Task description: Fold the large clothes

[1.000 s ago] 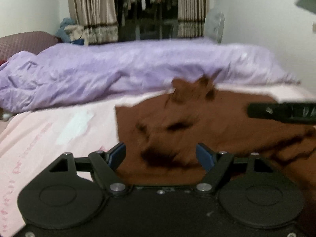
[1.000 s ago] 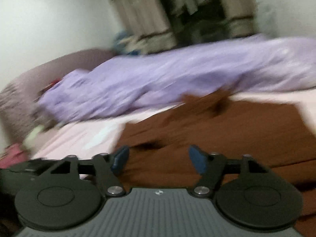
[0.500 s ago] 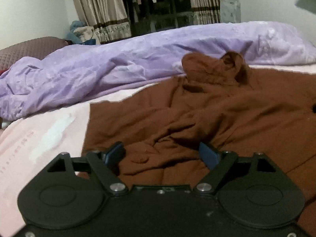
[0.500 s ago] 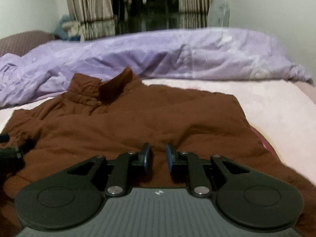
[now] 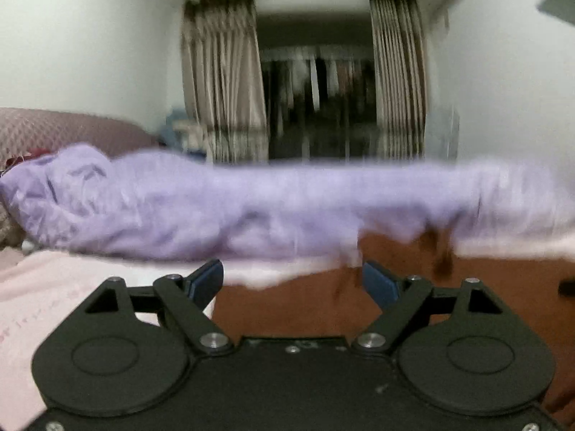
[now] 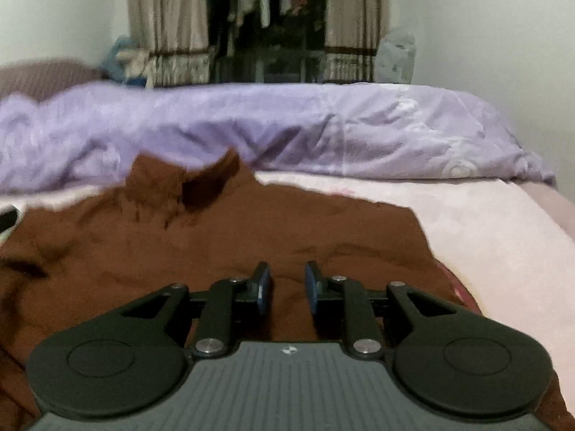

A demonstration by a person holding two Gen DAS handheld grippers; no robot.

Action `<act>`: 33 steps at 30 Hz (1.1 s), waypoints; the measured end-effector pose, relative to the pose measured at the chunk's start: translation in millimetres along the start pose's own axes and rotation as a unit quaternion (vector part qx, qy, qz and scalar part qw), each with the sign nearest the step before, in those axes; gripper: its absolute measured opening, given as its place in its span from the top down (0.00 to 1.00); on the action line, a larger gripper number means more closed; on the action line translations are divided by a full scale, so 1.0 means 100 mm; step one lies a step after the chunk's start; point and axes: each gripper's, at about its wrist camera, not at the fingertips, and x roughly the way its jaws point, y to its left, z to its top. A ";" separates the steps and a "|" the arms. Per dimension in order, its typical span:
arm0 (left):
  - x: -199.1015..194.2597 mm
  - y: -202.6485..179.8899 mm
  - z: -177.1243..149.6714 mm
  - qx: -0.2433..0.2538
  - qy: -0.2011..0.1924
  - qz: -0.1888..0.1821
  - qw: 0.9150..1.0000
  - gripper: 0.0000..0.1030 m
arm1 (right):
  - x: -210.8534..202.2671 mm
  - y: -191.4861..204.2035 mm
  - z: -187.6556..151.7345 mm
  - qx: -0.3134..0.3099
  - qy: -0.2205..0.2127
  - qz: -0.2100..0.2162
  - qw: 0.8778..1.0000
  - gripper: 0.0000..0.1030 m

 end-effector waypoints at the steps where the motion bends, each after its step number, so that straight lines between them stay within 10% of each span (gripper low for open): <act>1: 0.01 0.05 0.02 -0.009 0.003 -0.006 1.000 0.16 | -0.01 -0.10 0.03 0.024 -0.009 -0.002 1.000 0.75; 12: 0.70 0.33 -0.34 -0.047 0.198 0.024 0.979 0.14 | 0.33 -0.77 -0.10 0.122 0.055 -0.072 0.988 0.75; 17: 0.65 0.40 -0.34 -0.066 0.184 0.028 0.980 0.13 | 0.33 -0.67 -0.11 0.099 0.050 -0.085 0.990 0.75; 22: 0.22 0.21 -0.04 -0.047 0.071 0.098 0.992 0.15 | 0.15 -0.65 -0.01 0.105 0.007 -0.051 0.993 0.75; 28: 0.04 -0.36 0.24 0.009 0.041 -0.039 0.998 0.15 | -0.05 -0.25 0.05 0.052 -0.036 0.018 0.998 0.75; 33: 0.43 -0.84 -0.09 0.085 0.099 -0.042 0.991 0.15 | 0.35 -0.17 -0.06 0.052 0.051 0.015 0.997 0.75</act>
